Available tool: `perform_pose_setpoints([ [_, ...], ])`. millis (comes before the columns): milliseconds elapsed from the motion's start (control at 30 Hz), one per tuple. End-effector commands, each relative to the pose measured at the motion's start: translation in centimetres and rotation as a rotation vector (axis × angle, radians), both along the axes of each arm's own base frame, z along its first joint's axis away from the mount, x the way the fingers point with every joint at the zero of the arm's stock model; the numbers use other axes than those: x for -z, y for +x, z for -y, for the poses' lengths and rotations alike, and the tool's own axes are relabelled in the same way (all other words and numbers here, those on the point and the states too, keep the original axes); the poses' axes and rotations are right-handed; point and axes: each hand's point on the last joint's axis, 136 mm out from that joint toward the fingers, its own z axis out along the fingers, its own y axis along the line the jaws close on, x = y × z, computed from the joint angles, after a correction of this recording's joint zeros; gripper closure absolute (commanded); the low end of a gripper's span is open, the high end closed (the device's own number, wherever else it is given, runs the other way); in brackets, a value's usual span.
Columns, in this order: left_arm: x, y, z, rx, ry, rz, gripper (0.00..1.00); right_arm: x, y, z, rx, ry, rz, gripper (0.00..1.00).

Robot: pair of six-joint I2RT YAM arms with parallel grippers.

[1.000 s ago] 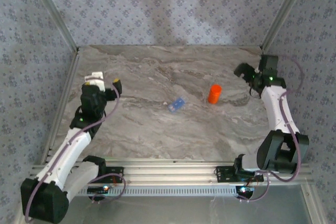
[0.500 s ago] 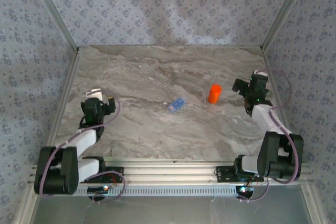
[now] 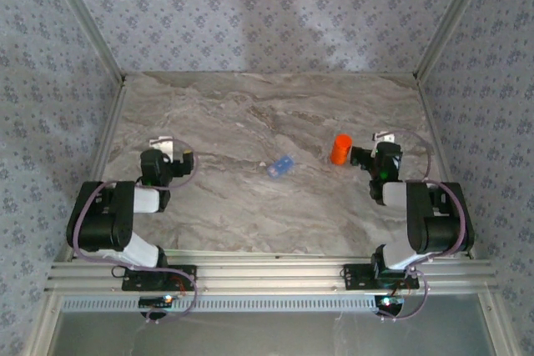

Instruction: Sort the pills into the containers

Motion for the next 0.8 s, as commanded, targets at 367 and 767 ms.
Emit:
perform_pose_setpoints([
  [367, -2.0, 1.9, -1.4, -0.033, -0.055, 0.057, 0.0, -1.5, 0.4, 0.1, -0.005, -0.046, 0.102, 0.0],
  [767, -2.1, 1.8, -1.5, -0.065, -0.028, 0.063, 0.0, -1.4, 0.6, -0.1, -0.027, -0.04, 0.097, 0.0],
])
